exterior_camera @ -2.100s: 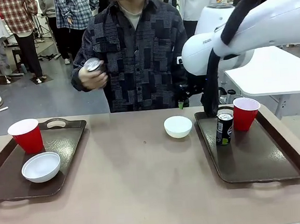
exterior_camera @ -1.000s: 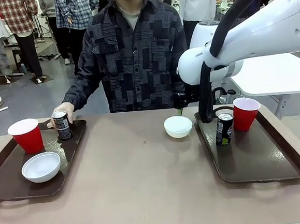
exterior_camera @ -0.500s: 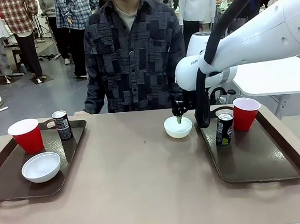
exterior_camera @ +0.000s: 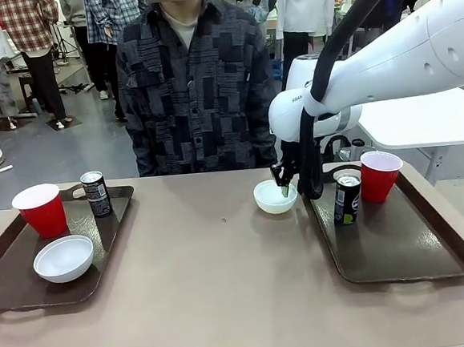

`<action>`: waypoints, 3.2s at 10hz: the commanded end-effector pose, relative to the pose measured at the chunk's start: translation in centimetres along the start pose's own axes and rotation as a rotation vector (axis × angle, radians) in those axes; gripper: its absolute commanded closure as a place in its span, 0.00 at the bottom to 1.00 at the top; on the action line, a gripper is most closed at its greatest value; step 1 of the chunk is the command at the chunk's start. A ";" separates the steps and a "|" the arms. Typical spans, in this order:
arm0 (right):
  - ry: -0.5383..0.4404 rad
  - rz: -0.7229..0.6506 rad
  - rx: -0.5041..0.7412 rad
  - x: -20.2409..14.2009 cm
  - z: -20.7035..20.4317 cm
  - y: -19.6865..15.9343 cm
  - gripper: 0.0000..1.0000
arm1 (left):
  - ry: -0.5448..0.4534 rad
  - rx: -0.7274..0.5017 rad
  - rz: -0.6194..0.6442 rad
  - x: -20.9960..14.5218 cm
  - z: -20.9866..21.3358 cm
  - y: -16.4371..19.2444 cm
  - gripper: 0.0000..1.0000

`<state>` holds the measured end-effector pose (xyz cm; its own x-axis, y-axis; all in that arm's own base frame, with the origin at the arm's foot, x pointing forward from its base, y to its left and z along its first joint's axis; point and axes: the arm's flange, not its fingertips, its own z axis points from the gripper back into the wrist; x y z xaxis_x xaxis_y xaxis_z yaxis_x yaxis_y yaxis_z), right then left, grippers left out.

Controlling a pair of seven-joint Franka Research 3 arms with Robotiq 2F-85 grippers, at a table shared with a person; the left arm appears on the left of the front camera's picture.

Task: Prepare tableware on both trays.
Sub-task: Pick up a Picnic Bowl from the table and place it on a Handle tray.

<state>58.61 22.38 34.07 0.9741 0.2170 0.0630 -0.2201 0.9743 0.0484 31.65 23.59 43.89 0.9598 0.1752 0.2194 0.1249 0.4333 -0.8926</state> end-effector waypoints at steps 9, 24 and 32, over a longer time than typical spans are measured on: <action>-0.055 0.172 0.013 -8.5 10.3 1.5 1.00 | -0.005 -0.003 -0.005 -0.1 0.1 -0.3 0.00; 0.037 0.195 -0.076 -19.4 10.8 -9.6 0.96 | -0.005 -0.003 -0.005 -0.1 0.1 -0.3 0.00; 0.124 0.205 -0.079 -19.1 4.0 -11.3 0.96 | -0.005 -0.003 -0.005 -0.1 0.1 -0.3 0.00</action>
<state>41.55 7.55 37.08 0.9139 0.4018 -0.0573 -0.4027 0.9153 -0.0035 31.67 23.57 43.88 0.9600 0.1746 0.2188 0.1247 0.4333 -0.8926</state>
